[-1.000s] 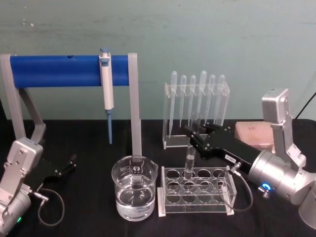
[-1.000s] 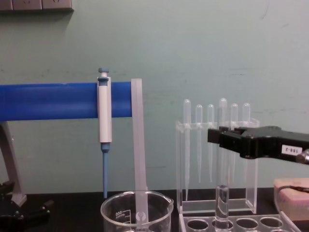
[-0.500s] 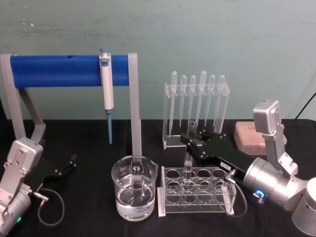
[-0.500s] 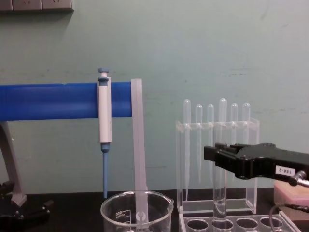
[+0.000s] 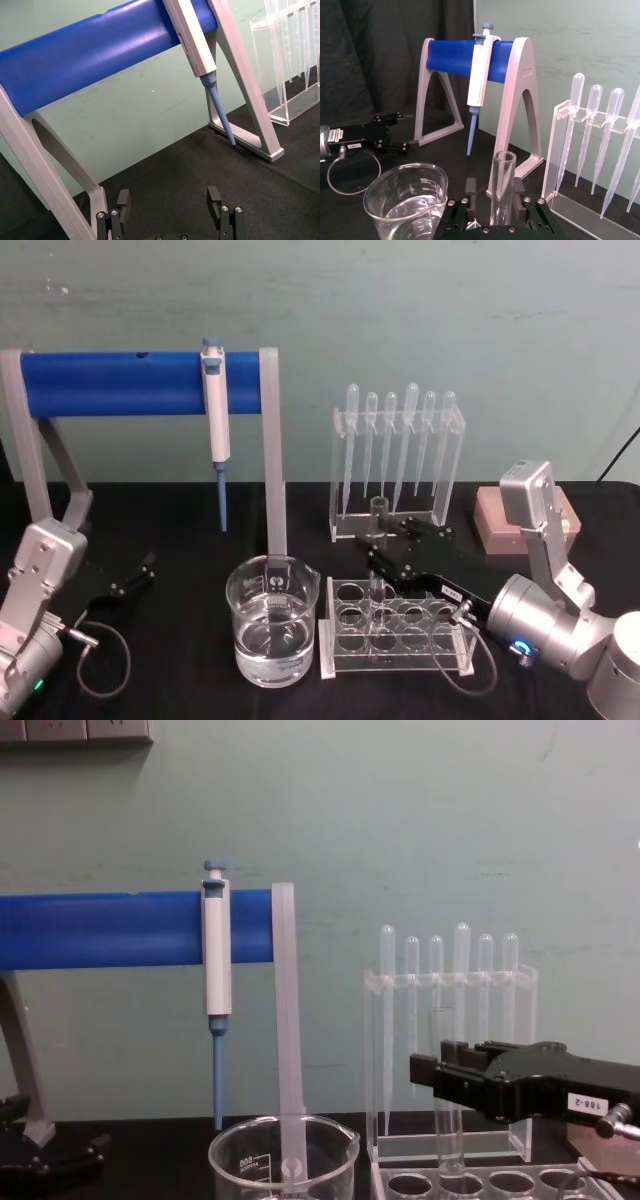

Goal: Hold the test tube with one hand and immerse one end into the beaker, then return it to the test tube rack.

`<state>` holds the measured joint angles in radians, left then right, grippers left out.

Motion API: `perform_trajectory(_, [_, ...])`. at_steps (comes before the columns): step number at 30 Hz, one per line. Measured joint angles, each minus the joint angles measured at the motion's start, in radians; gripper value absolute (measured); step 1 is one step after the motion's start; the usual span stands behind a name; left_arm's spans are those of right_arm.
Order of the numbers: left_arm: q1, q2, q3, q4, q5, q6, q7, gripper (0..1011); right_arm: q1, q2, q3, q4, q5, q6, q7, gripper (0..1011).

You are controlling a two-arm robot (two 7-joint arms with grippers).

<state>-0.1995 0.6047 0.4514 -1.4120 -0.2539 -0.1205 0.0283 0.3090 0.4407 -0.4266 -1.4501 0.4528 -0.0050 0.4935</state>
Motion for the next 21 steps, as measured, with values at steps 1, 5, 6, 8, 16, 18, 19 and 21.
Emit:
perform_trajectory(1, [0.000,0.000,0.000,0.000,0.000,0.000,0.000,1000,-0.001,0.000,0.000,0.000,-0.001,0.002,0.000,449])
perform_trajectory(5, [0.000,0.000,0.000,0.000,0.000,0.000,0.000,1000,-0.011,0.002,0.006,-0.010,-0.001,0.005,0.000,574])
perform_trajectory(6, [0.000,0.000,0.000,0.000,0.000,0.000,0.000,1000,-0.015,0.003,0.009,-0.016,0.001,0.005,0.000,629])
perform_trajectory(8, [0.000,0.000,0.000,0.000,0.000,0.000,0.000,1000,-0.034,0.011,0.021,-0.036,0.006,0.003,-0.002,677])
perform_trajectory(16, [0.000,0.000,0.000,0.000,0.000,0.000,0.000,1000,-0.159,0.057,0.099,-0.155,0.017,-0.037,-0.057,900])
perform_trajectory(18, [0.000,0.000,0.000,0.000,0.000,0.000,0.000,1000,-0.185,0.066,0.114,-0.171,0.018,-0.046,-0.064,977])
perform_trajectory(19, [0.000,0.000,0.000,0.000,0.000,0.000,0.000,1000,-0.199,0.070,0.122,-0.178,0.018,-0.050,-0.068,977])
perform_trajectory(21, [0.000,0.000,0.000,0.000,0.000,0.000,0.000,1000,-0.236,0.082,0.145,-0.189,0.018,-0.062,-0.075,1000])
